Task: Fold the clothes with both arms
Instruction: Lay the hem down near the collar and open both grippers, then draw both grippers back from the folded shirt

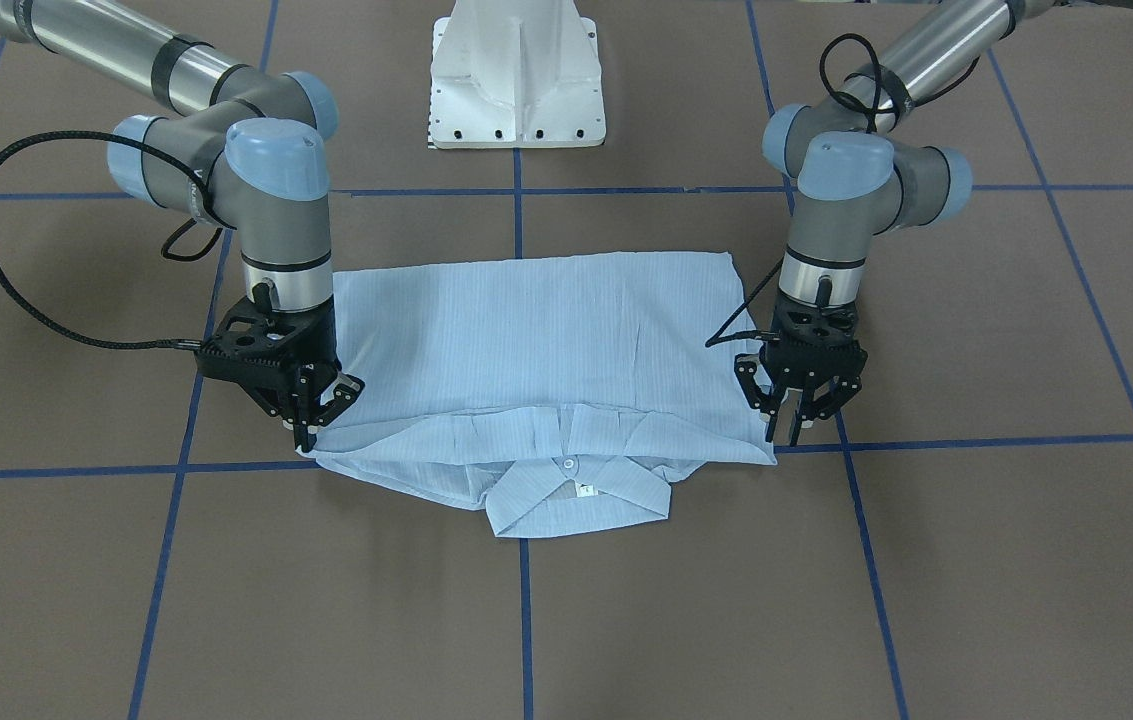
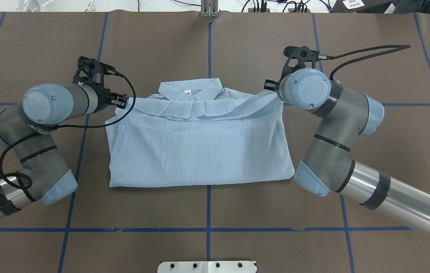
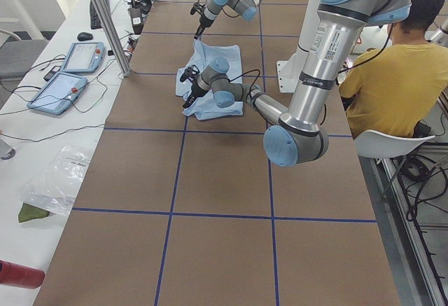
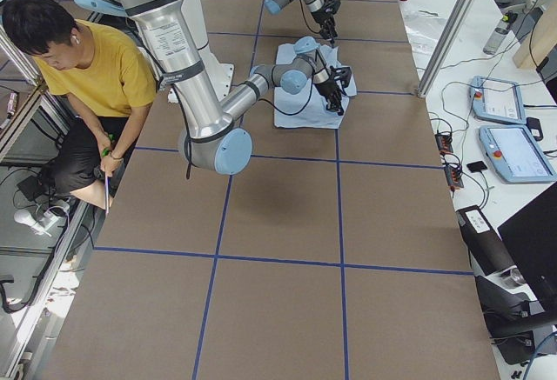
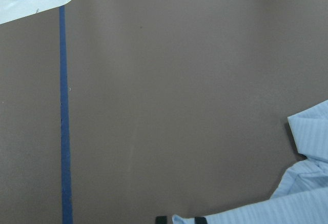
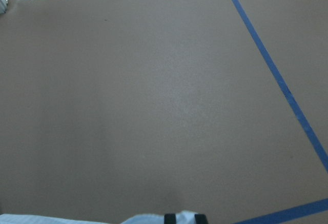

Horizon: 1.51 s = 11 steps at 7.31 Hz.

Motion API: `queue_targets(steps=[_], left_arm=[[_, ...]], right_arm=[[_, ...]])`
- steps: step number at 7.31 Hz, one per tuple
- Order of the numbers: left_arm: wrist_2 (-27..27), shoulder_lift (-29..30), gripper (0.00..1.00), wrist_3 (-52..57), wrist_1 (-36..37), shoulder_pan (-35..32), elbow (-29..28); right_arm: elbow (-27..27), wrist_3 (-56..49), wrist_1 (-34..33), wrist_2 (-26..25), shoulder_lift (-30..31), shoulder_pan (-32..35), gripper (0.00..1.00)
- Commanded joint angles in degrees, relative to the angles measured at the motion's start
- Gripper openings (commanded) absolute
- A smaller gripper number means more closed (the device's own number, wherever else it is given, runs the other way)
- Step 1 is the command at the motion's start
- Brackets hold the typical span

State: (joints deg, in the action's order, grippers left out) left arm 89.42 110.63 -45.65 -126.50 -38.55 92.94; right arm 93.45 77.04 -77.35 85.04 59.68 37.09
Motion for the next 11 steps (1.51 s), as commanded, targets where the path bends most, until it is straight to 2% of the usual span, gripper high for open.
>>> queue_targets(steps=[1, 2, 3, 4, 5, 6, 8, 10, 11], left_arm=[[4.2, -6.5, 1.0, 0.0, -0.6, -0.1, 9.3], [9.0, -12.2, 1.0, -3.3, -0.6, 0.2, 14.9], [8.8, -15.1, 1.0, -6.6, -0.8, 2.8, 17.5], [6.8, -15.8, 1.0, -11.7, -0.9, 7.2, 18.0], [2.4, -15.9, 1.0, -17.3, -0.8, 12.3, 17.8], [1.4, -15.9, 1.0, -20.2, -0.8, 14.8, 17.3], [-1.0, -15.9, 0.84, -21.0, -0.8, 16.8, 15.7], [-1.0, -15.8, 0.76, -20.9, -0.8, 17.5, 14.7], [-0.9, -15.6, 0.64, -21.0, -0.8, 18.0, 14.3]], right_arm=[[0.8, -0.6, 0.1, 5.9, -0.3, 2.1, 1.0], [1.0, -2.0, 0.1, 6.5, -0.2, 2.5, 1.0], [1.1, -2.0, 0.1, 6.5, -0.2, 2.5, 1.0], [1.2, -2.0, 0.2, 6.5, -0.2, 2.5, 1.0], [1.2, -2.0, 0.2, 6.5, -0.2, 2.5, 1.0], [1.2, -2.1, 0.2, 6.5, -0.1, 2.5, 1.0], [1.2, -2.1, 0.2, 6.5, -0.2, 2.5, 1.0], [1.2, -2.1, 0.2, 6.5, -0.2, 2.4, 1.0], [1.2, -2.1, 0.2, 6.5, -0.1, 2.4, 1.0]])
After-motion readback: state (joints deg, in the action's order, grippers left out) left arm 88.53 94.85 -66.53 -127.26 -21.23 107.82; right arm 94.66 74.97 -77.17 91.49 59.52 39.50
